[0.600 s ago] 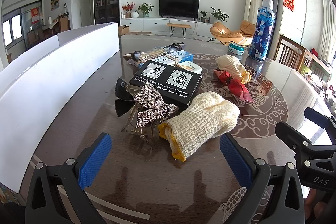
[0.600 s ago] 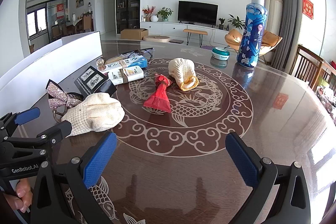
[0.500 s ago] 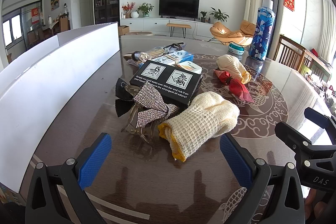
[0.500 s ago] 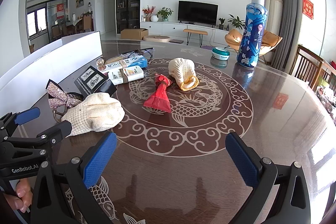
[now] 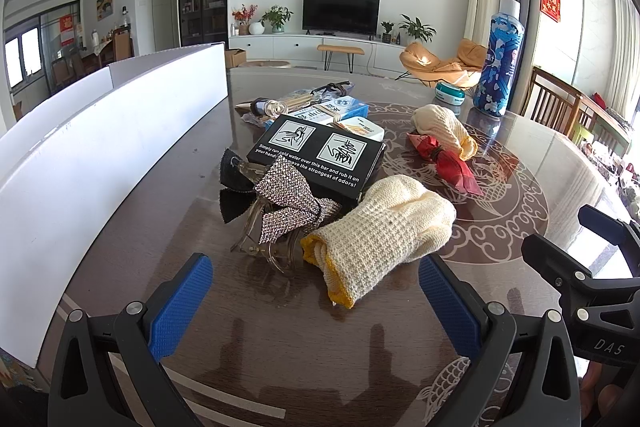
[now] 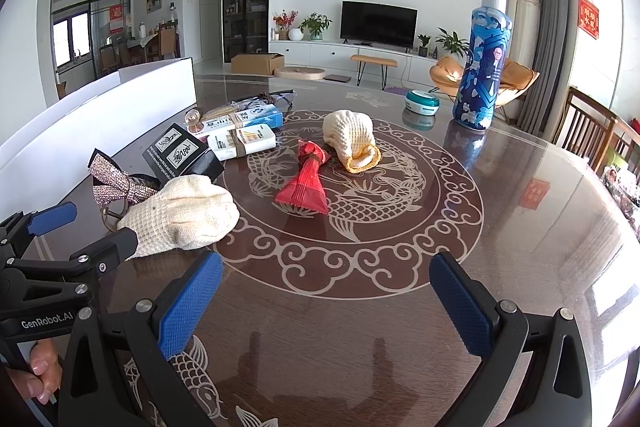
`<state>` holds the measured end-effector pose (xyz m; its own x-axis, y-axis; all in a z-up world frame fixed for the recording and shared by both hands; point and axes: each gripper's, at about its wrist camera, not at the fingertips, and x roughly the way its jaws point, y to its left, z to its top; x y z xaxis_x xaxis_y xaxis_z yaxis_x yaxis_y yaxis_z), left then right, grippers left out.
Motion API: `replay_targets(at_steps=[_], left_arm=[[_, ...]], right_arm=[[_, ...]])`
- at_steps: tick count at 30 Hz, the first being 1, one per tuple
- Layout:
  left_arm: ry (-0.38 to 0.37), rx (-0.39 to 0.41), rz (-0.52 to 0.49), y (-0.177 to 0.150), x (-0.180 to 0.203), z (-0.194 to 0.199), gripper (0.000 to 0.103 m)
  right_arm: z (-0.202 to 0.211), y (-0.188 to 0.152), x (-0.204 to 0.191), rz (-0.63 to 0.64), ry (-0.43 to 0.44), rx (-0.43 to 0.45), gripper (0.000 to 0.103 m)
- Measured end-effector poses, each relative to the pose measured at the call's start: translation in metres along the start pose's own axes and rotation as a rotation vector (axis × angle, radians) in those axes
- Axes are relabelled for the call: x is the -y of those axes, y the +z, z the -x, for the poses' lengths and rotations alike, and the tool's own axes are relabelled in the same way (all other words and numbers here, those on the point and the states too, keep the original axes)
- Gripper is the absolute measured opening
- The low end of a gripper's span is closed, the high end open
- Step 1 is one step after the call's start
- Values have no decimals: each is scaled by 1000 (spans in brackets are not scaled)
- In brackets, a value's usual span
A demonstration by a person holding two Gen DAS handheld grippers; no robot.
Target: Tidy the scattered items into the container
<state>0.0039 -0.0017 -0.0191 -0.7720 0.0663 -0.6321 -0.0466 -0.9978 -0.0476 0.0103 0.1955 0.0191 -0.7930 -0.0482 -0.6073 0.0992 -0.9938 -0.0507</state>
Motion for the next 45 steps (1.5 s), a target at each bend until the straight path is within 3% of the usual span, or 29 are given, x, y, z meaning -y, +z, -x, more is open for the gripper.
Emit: replay_targets(at_steps=[11,14,45], left_arm=[[0,0,0,0,0,0,103],[0,0,0,0,0,0,103],[-1,1,0,-1,0,0,103]], right_arm=[[-4,-4,14,0,0,0,103],[1,1,-1,-2,0,2,103],[3,3,-1,9,-5,-10,103]])
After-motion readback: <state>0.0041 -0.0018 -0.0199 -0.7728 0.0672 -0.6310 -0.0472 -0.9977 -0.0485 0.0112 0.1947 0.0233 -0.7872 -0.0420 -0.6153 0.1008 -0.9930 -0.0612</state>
